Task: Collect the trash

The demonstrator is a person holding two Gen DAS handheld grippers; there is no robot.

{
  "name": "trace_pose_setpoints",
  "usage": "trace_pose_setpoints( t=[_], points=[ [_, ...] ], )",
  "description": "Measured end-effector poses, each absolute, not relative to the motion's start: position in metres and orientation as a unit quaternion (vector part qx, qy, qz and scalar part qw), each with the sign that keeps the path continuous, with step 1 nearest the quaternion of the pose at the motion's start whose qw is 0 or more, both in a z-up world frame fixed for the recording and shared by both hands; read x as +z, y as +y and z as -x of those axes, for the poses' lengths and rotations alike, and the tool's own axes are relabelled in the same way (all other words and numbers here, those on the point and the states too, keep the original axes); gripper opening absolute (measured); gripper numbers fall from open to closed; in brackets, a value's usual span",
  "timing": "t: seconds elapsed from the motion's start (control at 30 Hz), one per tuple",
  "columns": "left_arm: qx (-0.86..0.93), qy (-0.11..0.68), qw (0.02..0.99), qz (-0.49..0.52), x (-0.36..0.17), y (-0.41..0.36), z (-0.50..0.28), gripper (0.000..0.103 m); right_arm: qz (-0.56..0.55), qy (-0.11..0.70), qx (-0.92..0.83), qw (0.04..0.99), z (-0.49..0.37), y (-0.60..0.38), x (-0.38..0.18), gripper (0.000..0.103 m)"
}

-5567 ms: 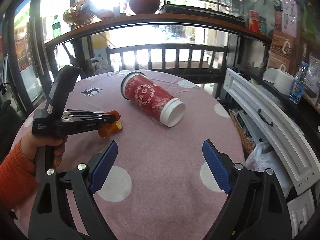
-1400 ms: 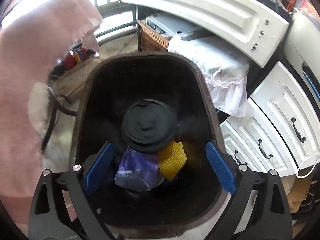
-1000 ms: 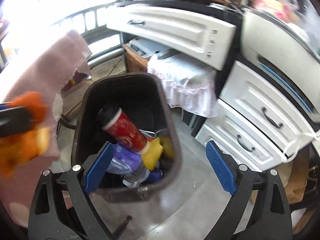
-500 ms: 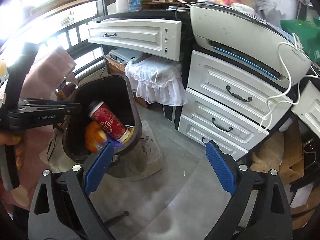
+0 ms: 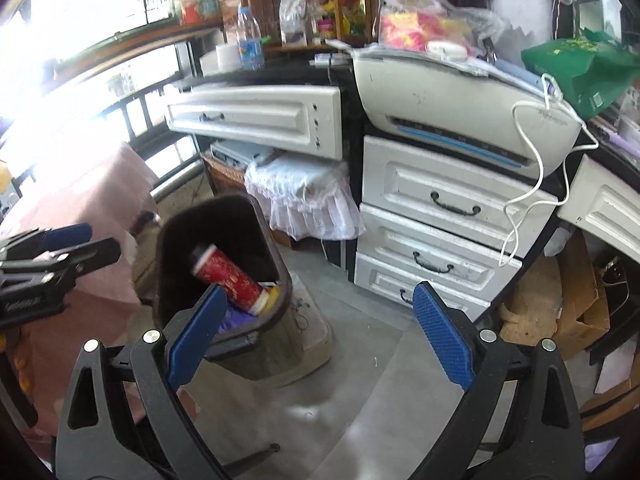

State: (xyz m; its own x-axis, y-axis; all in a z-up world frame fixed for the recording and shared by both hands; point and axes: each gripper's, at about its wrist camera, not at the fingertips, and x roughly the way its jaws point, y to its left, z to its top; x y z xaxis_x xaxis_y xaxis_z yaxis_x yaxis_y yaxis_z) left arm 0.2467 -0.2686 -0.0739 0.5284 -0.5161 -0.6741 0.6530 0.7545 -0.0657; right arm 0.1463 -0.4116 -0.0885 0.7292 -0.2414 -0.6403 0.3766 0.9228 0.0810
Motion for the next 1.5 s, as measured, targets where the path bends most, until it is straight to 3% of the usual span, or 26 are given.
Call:
trace_pose_setpoints(
  t=[0.2, 0.47, 0.8, 1.2, 1.5],
  points=[
    [-0.324, 0.27, 0.902, -0.086, -0.027, -0.208, -0.201, 0.097, -0.116, 0.266, -0.156, 0.944, -0.129, -0.372, -0.035, 0.097],
    [-0.268, 0.227, 0.935, -0.056, 0.002, -0.122, -0.156, 0.097, -0.123, 0.216, -0.138, 0.959, -0.114, -0.302, 0.005, 0.097],
    [-0.196, 0.201, 0.959, -0.026, -0.002, -0.051, -0.098, 0.097, -0.068, 0.157, -0.097, 0.98, -0.073, -0.202, 0.01, 0.097],
    [-0.148, 0.17, 0.974, 0.021, -0.004, -0.016, -0.042, 0.097, -0.061, 0.165, -0.056, 0.983, -0.012, -0.18, 0.002, 0.097],
    [-0.142, 0.146, 0.979, 0.007, -0.002, -0.01, -0.022, 0.097, -0.027, 0.125, -0.054, 0.99, 0.024, -0.172, 0.0, 0.097]
  ],
)
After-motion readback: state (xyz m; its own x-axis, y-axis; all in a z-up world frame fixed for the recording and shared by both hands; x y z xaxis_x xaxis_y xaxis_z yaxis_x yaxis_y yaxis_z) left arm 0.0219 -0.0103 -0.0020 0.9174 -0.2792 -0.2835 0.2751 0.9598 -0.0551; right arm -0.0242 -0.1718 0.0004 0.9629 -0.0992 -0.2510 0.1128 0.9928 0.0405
